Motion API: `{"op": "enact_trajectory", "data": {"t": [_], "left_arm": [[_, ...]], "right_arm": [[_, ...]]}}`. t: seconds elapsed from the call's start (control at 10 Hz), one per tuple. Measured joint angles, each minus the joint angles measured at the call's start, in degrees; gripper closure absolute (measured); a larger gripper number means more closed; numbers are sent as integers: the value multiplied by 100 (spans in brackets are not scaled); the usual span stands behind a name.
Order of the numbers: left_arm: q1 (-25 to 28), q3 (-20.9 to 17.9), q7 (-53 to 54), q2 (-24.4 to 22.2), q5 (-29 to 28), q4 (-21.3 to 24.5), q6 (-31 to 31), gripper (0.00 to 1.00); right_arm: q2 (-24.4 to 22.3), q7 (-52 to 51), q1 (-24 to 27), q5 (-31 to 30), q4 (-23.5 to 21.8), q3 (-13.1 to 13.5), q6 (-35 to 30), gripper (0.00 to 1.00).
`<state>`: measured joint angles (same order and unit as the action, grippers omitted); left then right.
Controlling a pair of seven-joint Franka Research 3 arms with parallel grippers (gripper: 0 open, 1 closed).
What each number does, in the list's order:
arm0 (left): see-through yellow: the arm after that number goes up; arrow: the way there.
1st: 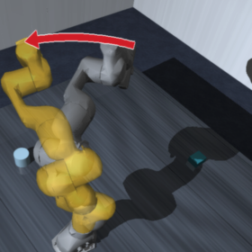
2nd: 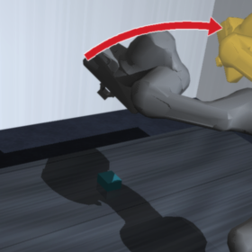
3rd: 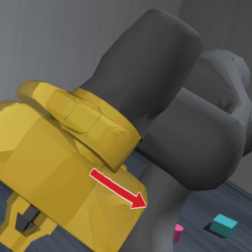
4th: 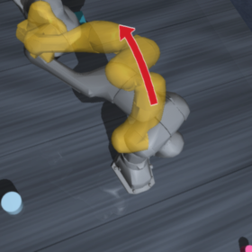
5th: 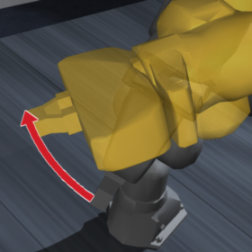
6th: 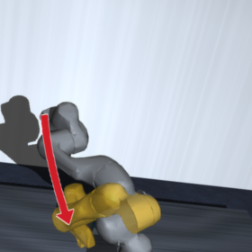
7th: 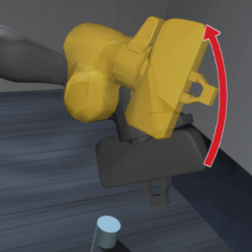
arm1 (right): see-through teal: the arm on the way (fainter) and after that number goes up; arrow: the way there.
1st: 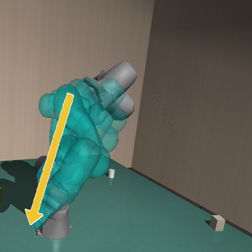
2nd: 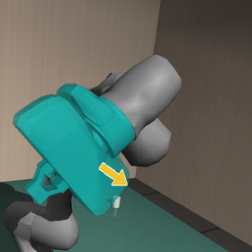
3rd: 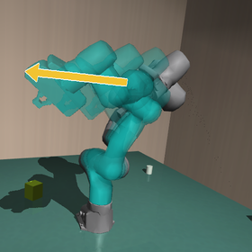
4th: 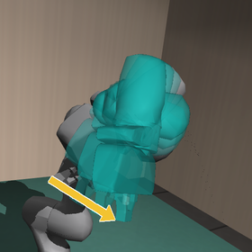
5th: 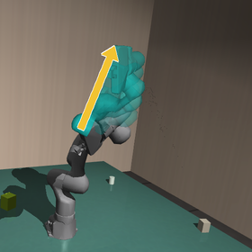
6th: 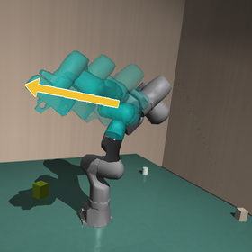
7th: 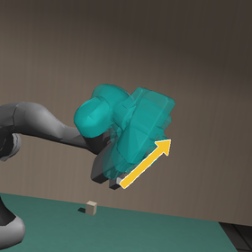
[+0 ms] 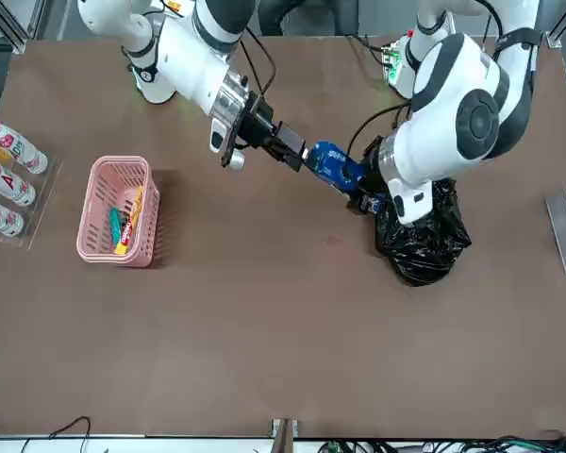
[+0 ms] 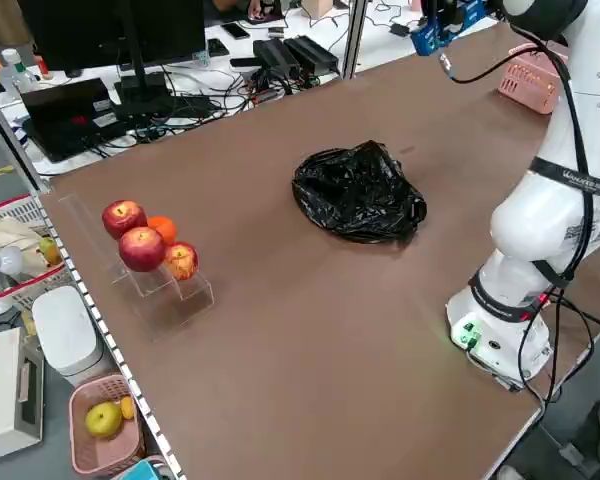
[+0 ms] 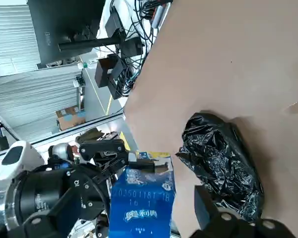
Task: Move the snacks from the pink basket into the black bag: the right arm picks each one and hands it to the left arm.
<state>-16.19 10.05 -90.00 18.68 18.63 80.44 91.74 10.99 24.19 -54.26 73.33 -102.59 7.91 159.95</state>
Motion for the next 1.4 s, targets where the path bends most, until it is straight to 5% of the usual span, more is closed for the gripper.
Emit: {"op": "enact_trajectory", "data": {"t": [0.3,0.8,1.1,1.4], "left_arm": [[274,-19,5,34,-426,305,-124,53],[808,-45,-37,74,-1713,1525,-46,56],[1365,-55,-36,89,-2220,2928,1095,56],[1610,-59,-271,289,-2684,3305,1559,56]], "right_arm": [[6,-48,71,-447,-30,105,-80,0],[-12,-464,1293,-3415,12,176,-1868,0],[-15,-1196,1727,-4194,5,198,-2781,0],[-149,-1676,2295,-5482,3,230,-3849,0]]}}
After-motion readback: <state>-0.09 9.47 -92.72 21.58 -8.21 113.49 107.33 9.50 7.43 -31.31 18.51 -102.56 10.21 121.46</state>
